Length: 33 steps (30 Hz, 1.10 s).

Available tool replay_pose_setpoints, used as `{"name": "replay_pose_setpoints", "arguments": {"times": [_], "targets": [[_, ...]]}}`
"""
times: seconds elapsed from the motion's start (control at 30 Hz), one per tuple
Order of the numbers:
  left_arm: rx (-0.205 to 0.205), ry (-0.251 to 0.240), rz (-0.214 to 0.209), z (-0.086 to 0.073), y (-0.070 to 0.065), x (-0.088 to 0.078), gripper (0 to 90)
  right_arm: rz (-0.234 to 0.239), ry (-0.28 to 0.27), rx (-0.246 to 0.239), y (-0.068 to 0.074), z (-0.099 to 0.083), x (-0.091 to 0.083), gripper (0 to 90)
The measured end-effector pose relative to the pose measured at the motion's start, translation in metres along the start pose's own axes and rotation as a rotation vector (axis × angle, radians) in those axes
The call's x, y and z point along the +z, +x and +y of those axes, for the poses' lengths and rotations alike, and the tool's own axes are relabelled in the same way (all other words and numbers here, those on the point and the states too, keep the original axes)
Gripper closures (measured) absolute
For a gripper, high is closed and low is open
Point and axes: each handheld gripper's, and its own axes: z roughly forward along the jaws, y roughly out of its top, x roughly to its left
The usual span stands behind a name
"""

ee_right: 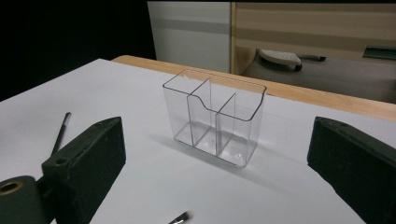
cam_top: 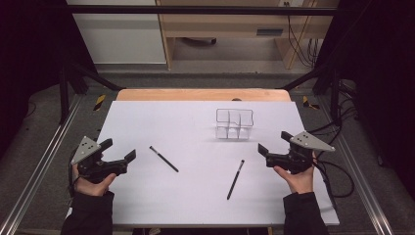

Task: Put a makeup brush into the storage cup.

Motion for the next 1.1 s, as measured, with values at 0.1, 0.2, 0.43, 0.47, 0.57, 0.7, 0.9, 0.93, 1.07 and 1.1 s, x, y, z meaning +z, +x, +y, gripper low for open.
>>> {"name": "replay_pose_setpoints", "arguments": {"times": [0.1,0.2,0.43,0.47,0.57,0.7,0.9,0.93,1.07,1.1], "targets": [[0.001,0.004,0.003,0.000,-0.001,0.000,4.8,-0.005,0.001,0.001,-0.001,0.000,-0.001,4.7],[0.003,0.009,0.002,-0.001,-0.001,0.000,4.8,-0.017,0.003,0.008,-0.003,0.000,-0.003,4.7],[-0.004,0.025,0.004,-0.005,0.001,0.002,4.9,-0.033,0.025,0.007,-0.003,0.000,-0.004,4.8],[-0.004,0.025,0.004,-0.005,0.001,0.002,5.0,-0.033,0.028,0.010,-0.003,0.000,-0.004,4.8],[-0.003,0.031,0.004,-0.006,0.001,0.003,5.0,-0.034,0.036,0.012,-0.002,-0.001,-0.003,4.8],[-0.005,0.041,0.000,-0.008,0.001,0.005,5.0,-0.036,0.057,0.011,0.000,-0.002,-0.001,5.2],[-0.008,0.054,-0.005,-0.011,0.001,0.007,5.0,-0.032,0.077,0.001,0.005,-0.003,0.001,5.4],[-0.008,0.054,-0.005,-0.011,0.001,0.007,5.0,-0.033,0.080,0.002,0.006,-0.003,0.001,5.5],[-0.004,0.063,-0.004,-0.013,0.000,0.009,5.0,-0.035,0.101,-0.006,0.011,-0.004,0.004,5.6],[-0.004,0.063,-0.004,-0.013,0.000,0.009,4.9,-0.036,0.106,-0.011,0.012,-0.004,0.004,5.7]]}}
